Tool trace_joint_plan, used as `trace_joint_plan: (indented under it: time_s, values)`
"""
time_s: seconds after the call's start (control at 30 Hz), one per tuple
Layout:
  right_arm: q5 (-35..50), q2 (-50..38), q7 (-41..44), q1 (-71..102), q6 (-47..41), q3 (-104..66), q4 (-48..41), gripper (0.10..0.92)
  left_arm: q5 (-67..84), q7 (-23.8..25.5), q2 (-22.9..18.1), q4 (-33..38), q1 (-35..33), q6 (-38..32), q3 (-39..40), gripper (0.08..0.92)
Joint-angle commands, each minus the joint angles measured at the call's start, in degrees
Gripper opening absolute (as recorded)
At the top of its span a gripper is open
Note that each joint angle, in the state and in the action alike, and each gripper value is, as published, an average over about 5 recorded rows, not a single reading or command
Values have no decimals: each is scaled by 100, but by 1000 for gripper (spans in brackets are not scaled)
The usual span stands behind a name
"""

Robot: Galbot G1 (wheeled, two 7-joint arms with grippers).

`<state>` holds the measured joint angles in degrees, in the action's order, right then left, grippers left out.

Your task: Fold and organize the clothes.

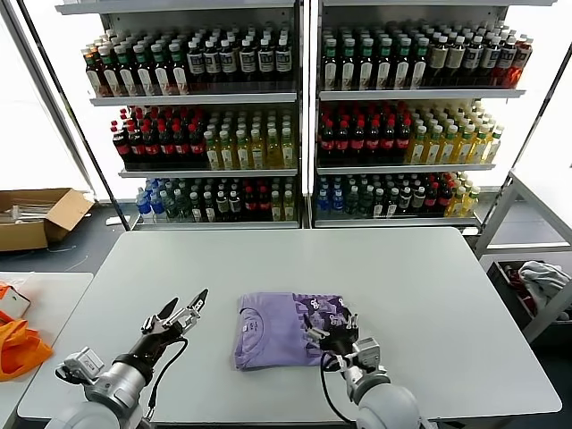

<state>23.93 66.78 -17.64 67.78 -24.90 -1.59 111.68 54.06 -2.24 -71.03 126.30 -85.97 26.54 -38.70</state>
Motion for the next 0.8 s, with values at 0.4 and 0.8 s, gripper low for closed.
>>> trace_joint_plan:
  time_s: [0.4, 0.8]
  values:
    - [-427, 552, -459, -679, 1008, 760, -8, 823, -157, 19, -85, -112, 92, -10, 135, 822]
    - [-804, 1606, -291, -1218, -95, 1456, -1939, 823, -164, 22, -102, -88, 80, -7, 37, 823]
